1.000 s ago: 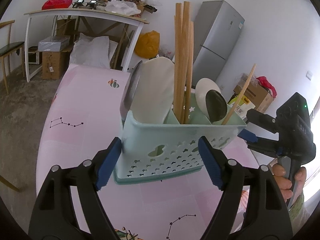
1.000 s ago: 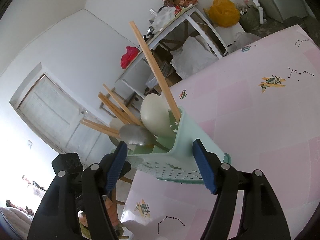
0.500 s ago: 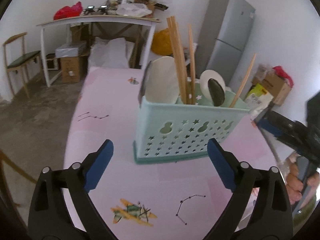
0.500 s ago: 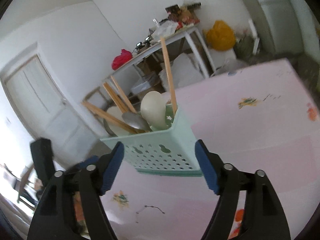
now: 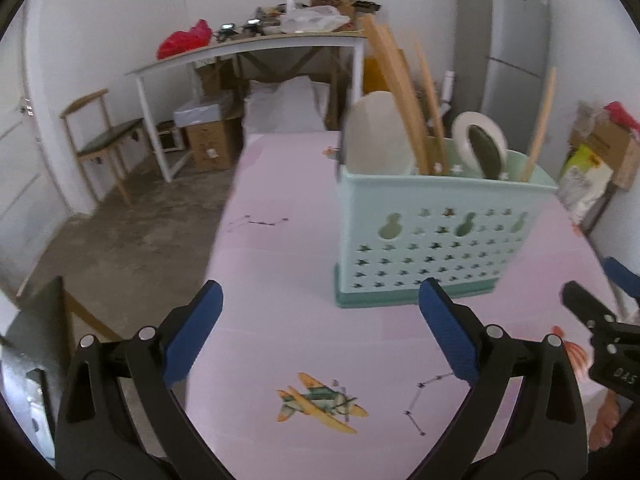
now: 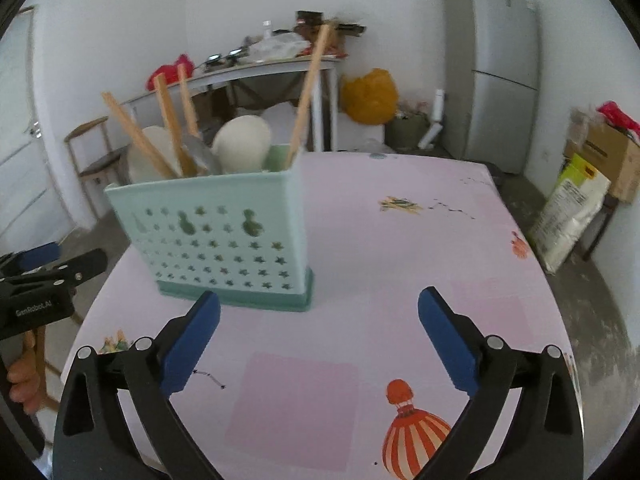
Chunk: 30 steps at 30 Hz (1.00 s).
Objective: Organize utensils
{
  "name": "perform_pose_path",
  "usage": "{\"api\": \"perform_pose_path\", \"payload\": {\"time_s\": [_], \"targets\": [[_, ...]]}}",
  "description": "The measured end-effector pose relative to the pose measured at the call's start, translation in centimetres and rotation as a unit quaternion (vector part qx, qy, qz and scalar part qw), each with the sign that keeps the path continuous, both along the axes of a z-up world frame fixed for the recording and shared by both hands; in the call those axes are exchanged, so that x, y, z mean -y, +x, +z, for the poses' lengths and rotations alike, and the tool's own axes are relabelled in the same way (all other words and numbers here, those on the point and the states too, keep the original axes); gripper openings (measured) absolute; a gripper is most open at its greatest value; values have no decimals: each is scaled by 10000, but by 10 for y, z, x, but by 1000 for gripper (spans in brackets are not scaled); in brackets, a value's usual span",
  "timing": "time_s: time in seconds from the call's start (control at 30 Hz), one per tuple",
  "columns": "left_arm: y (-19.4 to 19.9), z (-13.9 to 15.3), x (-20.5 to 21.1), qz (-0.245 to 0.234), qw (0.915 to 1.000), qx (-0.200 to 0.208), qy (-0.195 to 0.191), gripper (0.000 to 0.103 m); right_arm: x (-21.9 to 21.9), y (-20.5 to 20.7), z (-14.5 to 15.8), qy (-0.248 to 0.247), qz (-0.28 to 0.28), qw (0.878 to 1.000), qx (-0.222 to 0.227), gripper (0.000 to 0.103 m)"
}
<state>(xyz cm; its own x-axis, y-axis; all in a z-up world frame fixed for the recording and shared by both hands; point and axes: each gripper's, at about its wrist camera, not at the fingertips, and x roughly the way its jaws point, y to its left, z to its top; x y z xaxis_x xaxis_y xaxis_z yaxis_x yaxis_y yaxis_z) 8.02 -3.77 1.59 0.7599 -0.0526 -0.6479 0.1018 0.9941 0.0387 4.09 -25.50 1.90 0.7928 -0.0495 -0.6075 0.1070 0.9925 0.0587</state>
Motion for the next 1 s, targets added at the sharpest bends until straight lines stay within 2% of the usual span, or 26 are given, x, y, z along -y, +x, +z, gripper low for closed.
{"api": "perform_pose_path", "payload": {"time_s": [0.17, 0.43, 1.0], "targets": [[-1, 6, -3, 283, 9995, 157, 65, 94, 2, -1, 1, -270, -387, 9989, -7, 96], [7, 3, 0, 373, 9989, 22, 295, 94, -8, 3, 4, -361, -546, 9977, -154, 96], [14, -2, -16, 723, 9969, -215, 233, 95, -7, 14, 7, -337, -836, 9949, -456, 96]]}}
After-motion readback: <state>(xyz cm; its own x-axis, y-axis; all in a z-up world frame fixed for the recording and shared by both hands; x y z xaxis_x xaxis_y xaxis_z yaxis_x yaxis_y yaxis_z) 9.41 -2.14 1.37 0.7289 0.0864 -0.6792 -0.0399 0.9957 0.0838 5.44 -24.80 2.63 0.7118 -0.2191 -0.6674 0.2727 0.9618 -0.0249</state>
